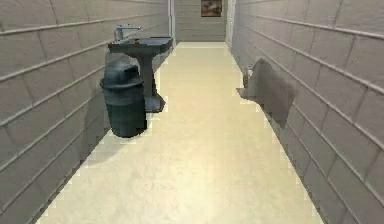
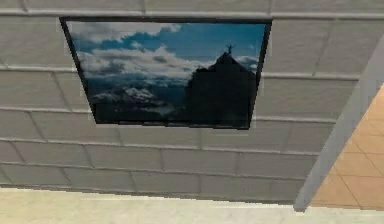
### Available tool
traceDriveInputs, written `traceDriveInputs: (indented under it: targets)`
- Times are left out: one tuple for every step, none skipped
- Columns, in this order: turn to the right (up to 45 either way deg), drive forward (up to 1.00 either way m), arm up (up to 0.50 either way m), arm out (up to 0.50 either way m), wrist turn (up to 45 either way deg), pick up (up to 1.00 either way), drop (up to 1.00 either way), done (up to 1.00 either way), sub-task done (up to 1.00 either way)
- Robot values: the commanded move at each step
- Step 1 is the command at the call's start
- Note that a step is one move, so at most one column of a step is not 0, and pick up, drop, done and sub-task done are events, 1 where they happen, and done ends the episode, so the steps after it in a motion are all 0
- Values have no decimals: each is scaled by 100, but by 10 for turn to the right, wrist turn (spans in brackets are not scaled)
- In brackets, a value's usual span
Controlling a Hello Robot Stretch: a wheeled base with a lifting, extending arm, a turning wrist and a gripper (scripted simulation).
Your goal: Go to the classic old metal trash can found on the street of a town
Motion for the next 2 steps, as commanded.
traceDriveInputs:
  targets:
    - [0,100,0,0,0,0,0,0,0]
    - [0,45,0,0,0,0,0,0,0]
